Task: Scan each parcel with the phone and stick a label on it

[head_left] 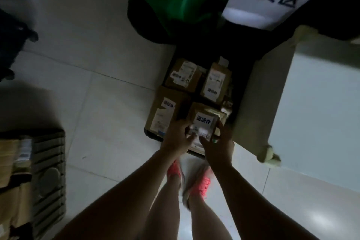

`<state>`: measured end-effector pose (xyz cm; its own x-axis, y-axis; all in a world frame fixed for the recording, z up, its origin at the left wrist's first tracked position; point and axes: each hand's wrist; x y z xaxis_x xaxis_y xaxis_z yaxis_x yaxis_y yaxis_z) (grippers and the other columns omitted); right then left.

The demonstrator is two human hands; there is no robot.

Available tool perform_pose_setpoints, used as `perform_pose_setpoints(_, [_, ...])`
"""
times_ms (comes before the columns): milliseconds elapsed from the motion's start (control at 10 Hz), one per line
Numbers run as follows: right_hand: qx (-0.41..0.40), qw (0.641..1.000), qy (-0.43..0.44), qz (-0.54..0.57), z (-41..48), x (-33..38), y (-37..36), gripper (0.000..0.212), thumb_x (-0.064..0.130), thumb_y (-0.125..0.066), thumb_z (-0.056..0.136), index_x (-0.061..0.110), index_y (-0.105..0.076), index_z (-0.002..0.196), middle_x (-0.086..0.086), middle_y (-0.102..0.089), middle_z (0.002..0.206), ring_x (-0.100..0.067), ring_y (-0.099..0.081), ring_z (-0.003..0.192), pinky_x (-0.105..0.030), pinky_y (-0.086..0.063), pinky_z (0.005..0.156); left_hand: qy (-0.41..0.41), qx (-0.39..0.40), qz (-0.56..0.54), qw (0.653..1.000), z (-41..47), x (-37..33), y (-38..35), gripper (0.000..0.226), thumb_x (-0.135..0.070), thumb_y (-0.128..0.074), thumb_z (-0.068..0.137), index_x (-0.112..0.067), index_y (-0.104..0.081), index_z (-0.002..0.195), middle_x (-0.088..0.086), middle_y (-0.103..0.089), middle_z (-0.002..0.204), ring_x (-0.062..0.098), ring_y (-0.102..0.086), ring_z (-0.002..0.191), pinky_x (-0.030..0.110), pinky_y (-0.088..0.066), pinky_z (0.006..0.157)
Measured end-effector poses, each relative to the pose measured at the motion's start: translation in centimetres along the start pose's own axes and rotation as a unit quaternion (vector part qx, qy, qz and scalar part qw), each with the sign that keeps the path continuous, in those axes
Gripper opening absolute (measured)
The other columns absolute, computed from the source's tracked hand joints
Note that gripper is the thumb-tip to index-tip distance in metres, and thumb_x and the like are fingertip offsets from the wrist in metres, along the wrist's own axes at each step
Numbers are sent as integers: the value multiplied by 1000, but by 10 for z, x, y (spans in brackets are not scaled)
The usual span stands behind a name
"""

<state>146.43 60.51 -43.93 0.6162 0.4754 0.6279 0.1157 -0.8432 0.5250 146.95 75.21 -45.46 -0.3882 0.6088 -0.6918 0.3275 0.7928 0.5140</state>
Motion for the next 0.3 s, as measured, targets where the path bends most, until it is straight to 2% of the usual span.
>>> perform_pose_setpoints(100, [-13,999,0,-32,25,-22,-12,69,18,-84,80,25,-53,141,-2,-65,131,-20,-66,110,-39,-60,86,-1,-2,17,1000,21,18,-21,23,-30,-72,89,-22,-62,109,-11,-66,99,1,-62,91,10,-46,72])
perform_pose_setpoints(200, [-18,999,0,-51,33,-35,-13,66,26,-84,82,23,-54,140,-1,-66,129,-21,-67,108,-42,-60,85,-20,-7,37,999,27,29,-33,31,-28,-76,86,-20,-62,112,-8,-69,105,4,-63,97,11,-47,78])
perform_pose_setpoints(300, [-20,998,10,-57,32,-34,-12,68,27,-86,79,21,-55,139,-1,-69,123,-19,-68,97,-38,-60,79,-33,-19,68,997,24,30,-31,42,-36,-74,87,-20,-59,123,-5,-68,109,8,-65,101,18,-52,84])
Point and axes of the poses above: each hand's wrist, its own z-axis towards the middle knuckle, its own y-axis out of the back of the hand, x = y × z
